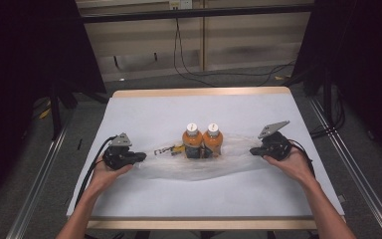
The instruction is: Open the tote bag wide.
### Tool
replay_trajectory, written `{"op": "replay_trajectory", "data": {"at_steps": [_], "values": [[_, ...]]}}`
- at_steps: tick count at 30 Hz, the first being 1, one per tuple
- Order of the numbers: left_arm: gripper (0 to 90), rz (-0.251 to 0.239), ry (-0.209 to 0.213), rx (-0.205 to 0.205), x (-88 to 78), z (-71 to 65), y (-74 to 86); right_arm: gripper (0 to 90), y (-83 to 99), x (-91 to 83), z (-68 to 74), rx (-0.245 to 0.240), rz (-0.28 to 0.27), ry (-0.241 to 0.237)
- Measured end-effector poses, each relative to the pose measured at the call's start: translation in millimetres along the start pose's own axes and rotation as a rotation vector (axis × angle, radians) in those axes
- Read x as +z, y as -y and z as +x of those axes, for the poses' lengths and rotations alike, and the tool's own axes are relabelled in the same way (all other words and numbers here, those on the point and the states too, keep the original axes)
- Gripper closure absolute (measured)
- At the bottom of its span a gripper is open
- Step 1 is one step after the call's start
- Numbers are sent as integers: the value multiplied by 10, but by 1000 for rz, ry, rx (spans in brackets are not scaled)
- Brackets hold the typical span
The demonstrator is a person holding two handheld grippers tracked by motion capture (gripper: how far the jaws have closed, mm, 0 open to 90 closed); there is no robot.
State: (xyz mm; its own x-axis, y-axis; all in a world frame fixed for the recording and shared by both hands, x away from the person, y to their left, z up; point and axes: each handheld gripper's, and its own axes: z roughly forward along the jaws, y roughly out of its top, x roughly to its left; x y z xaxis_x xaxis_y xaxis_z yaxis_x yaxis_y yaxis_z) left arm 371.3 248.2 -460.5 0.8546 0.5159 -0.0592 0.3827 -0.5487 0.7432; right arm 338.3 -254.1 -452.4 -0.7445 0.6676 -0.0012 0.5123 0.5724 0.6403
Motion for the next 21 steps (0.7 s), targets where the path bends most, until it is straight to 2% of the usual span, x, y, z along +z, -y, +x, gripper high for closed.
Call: {"op": "replay_trajectory", "data": {"at_steps": [3, 4, 6, 7, 9, 12, 14, 18, 21], "values": [[707, -29, 1, -6, -13, -57, -65, 786, -41, -56, 19, 1, -69, -29], [687, -37, -10, -3, -23, -84, -90, 749, -55, -73, 29, 8, -86, -42], [630, -59, 5, 0, -49, -116, -130, 715, -86, -118, 50, 12, -127, -67], [617, -68, -1, 5, -61, -127, -144, 695, -102, -143, 58, 10, -143, -84], [584, -104, 6, -5, -94, -141, -175, 665, -130, -191, 80, 17, -173, -93], [473, -133, 3, -18, -132, -160, -222, 649, -173, -246, 123, 9, -190, -98], [469, -160, 5, -28, -154, -174, -246, 659, -200, -262, 144, 4, -196, -98], [412, -220, 37, -41, -204, -194, -310, 670, -290, -266, 200, 1, -215, -115], [374, -229, 41, -40, -200, -220, -343, 667, -335, -236, 228, -9, -210, -129]]}}
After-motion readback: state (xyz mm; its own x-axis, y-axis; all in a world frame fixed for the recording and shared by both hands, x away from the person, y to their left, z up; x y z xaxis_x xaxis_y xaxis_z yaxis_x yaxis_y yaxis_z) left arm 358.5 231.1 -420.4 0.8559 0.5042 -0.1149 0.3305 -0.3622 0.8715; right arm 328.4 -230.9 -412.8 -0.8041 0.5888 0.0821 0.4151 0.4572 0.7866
